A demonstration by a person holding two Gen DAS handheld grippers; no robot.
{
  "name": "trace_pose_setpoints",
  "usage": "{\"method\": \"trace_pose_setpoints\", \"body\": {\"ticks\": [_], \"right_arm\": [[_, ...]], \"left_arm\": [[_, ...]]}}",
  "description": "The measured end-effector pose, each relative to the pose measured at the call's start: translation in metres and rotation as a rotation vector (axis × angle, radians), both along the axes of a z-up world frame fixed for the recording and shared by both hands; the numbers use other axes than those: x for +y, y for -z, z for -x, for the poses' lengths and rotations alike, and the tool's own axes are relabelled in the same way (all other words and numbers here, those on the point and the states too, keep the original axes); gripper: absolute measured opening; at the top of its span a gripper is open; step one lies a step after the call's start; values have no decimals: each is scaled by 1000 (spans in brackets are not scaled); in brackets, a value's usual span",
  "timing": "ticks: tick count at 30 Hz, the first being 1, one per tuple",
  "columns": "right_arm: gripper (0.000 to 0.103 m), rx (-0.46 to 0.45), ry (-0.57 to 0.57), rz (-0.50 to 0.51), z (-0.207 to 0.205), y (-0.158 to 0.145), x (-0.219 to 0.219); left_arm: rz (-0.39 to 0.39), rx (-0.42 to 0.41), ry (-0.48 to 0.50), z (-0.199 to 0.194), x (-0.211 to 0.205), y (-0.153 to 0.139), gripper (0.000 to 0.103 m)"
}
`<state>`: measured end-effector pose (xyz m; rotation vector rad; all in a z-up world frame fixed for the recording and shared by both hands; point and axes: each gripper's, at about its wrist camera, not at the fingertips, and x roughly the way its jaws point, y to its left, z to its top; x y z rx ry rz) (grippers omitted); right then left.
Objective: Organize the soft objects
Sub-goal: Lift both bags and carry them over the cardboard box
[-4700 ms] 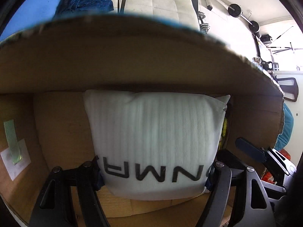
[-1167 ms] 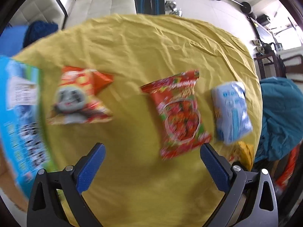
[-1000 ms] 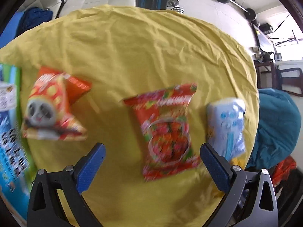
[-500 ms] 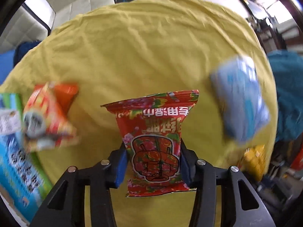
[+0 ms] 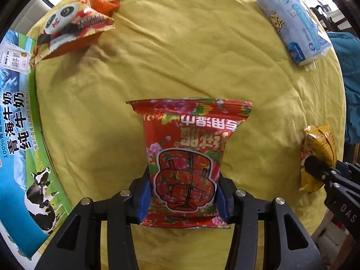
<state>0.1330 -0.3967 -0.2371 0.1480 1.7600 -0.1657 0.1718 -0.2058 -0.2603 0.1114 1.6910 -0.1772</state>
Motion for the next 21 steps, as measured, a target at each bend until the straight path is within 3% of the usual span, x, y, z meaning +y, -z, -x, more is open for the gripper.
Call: {"method": "trace_pose_setpoints", "body": {"ticks": [5,6,10,21], "right_arm": [[36,14,0,20,-15,13,8],[36,9,4,21,-14,13,9],[34,-13,5,23,-12,6,6],[33,-133,-49,-38,7,-68,53]], "left_arm": [[-14,-28,14,0,-3,1,43],[-12,-32,12,1,-17,2,43],[2,-66,-3,8,-7,-6,42],[85,-223,-50,33,41,-88,42]]}}
